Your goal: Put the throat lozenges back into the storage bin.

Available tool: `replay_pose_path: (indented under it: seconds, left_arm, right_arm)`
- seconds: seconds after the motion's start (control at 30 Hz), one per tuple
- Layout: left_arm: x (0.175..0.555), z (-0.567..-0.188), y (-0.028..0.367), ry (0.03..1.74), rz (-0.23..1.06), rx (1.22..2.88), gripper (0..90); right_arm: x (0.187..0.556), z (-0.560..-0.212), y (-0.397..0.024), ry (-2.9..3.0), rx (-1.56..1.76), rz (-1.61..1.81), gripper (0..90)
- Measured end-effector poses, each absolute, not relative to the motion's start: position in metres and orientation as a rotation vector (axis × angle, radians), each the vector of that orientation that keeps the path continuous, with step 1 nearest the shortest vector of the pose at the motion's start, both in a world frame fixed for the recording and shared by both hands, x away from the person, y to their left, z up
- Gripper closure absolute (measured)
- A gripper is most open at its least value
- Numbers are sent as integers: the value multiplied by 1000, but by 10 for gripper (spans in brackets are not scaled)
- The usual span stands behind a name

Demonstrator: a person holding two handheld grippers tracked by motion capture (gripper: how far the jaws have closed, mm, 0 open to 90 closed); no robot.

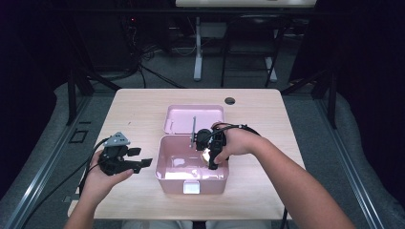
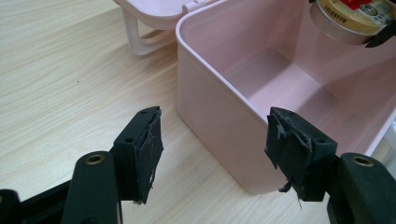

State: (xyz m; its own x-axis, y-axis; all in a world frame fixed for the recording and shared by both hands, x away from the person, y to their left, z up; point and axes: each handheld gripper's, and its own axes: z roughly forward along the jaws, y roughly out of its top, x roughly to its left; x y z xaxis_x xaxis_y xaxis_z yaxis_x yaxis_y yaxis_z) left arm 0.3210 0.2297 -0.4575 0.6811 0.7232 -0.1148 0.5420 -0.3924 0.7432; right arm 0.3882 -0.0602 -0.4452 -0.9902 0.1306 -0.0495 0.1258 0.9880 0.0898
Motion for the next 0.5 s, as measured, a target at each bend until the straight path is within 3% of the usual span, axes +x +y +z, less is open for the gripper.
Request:
replay_pose_path:
  seconds: [0.5]
  left_arm:
    - [322,-458,230,971,287,2099,358]
  right_arm:
    - [390,-460,-58,3098,200,133,199]
